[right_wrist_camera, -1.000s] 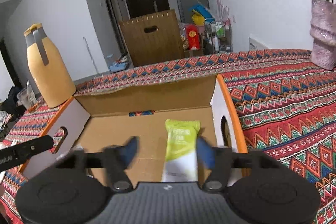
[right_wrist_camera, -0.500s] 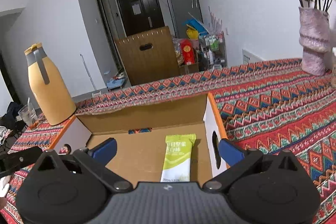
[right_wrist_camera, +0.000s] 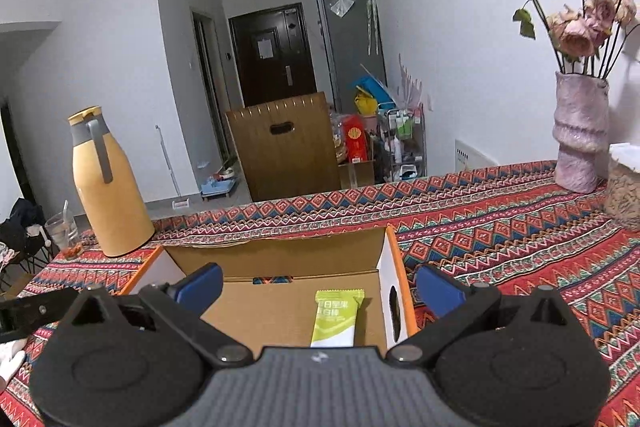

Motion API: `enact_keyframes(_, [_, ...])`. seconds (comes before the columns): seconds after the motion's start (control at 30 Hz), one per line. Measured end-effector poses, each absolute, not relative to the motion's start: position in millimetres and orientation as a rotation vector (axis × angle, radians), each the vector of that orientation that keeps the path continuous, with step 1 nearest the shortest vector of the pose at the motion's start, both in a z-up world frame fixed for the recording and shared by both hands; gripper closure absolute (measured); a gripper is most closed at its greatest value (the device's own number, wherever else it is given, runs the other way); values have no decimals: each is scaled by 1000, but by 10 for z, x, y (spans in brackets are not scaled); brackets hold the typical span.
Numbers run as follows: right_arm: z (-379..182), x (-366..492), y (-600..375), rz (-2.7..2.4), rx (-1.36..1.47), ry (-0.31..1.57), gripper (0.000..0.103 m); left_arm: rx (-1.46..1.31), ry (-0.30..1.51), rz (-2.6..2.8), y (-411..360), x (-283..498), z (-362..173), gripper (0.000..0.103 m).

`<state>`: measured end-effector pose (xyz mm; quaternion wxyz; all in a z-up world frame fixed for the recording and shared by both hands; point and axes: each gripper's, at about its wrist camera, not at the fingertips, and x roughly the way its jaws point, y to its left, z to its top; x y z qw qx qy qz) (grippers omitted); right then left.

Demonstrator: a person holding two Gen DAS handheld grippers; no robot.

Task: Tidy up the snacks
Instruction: 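Move both tools back to the snack pile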

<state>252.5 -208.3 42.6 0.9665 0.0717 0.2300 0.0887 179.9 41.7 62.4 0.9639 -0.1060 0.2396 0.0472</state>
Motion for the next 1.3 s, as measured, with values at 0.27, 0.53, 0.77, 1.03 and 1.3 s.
enact_keyframes(0.27, [342, 2082, -2151, 185, 130, 451, 0, -198, 505, 95, 438, 1463, 580, 0])
enact_keyframes(0.53, [176, 1655, -2155, 199, 103, 437, 0, -194, 537, 98, 514, 1182, 386, 0])
enact_keyframes(0.77, [25, 1335, -2099, 224, 70, 429, 0, -174, 558, 86, 560, 931, 193, 0])
enact_keyframes(1.03, [-163, 1088, -2033, 237, 52, 442, 0, -157, 572, 80, 617, 771, -89, 0])
enact_keyframes(1.3, [-304, 942, -1957, 227, 23, 477, 0, -162, 562, 74, 659, 737, -300, 0])
